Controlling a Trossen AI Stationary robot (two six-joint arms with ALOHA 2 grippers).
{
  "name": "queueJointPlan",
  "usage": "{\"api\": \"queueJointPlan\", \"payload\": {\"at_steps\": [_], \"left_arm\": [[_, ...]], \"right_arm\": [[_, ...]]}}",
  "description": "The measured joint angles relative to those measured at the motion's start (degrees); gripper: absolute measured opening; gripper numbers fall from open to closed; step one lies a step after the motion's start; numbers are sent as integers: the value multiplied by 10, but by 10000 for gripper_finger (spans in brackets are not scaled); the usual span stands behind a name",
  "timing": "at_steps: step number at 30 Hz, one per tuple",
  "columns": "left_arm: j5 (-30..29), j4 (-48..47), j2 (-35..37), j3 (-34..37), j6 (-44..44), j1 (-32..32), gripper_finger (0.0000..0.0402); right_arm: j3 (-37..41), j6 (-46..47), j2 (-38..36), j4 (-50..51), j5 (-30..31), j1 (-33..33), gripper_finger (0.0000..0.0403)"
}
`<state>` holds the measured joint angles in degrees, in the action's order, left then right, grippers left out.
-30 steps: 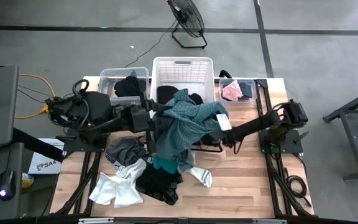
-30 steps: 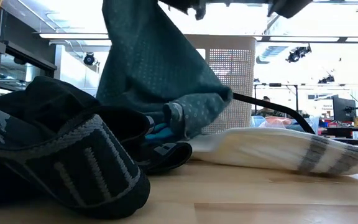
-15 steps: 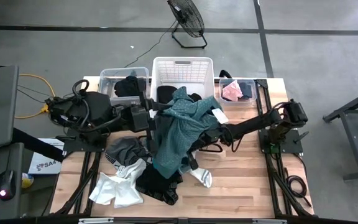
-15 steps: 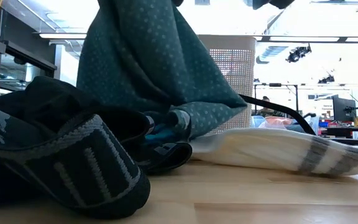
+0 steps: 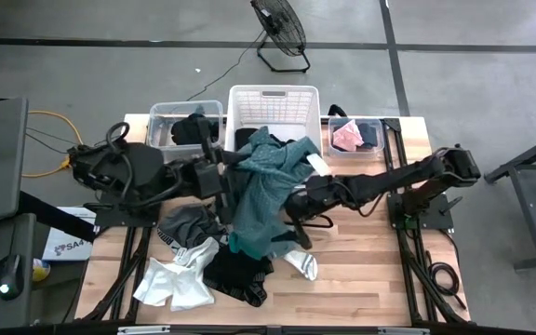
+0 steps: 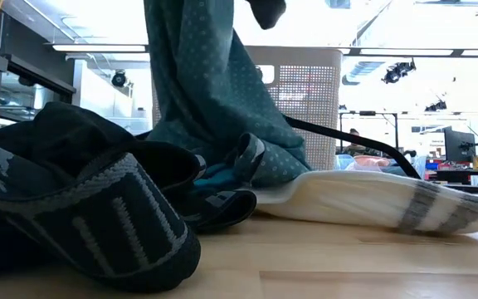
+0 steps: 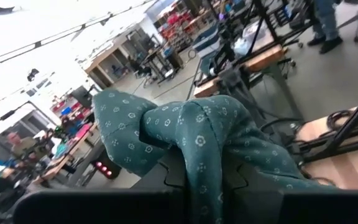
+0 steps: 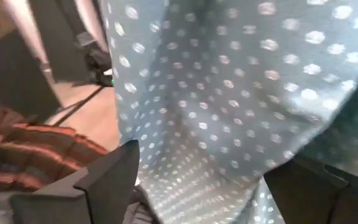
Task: Pick & Place Cloths
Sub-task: Put the blue green polo shirt into the white laundry basket
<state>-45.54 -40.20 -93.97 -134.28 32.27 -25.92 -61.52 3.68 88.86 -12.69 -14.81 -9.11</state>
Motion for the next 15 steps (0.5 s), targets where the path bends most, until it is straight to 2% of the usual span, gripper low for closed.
{"api": "queueJointPlan", "payload": {"at_steps": [6,9,15], "left_arm": [[-7,-16,0,0,-9,0,21],[-5,-6,0,0,-10,0,21],[-2,2,0,0,-1,0,21]], "right_arm": [[0,-41,0,-15,5,-15,317],[1,-54,8,-77,32,-18,317],[1,-67,36,-178,29,-17,324]]}}
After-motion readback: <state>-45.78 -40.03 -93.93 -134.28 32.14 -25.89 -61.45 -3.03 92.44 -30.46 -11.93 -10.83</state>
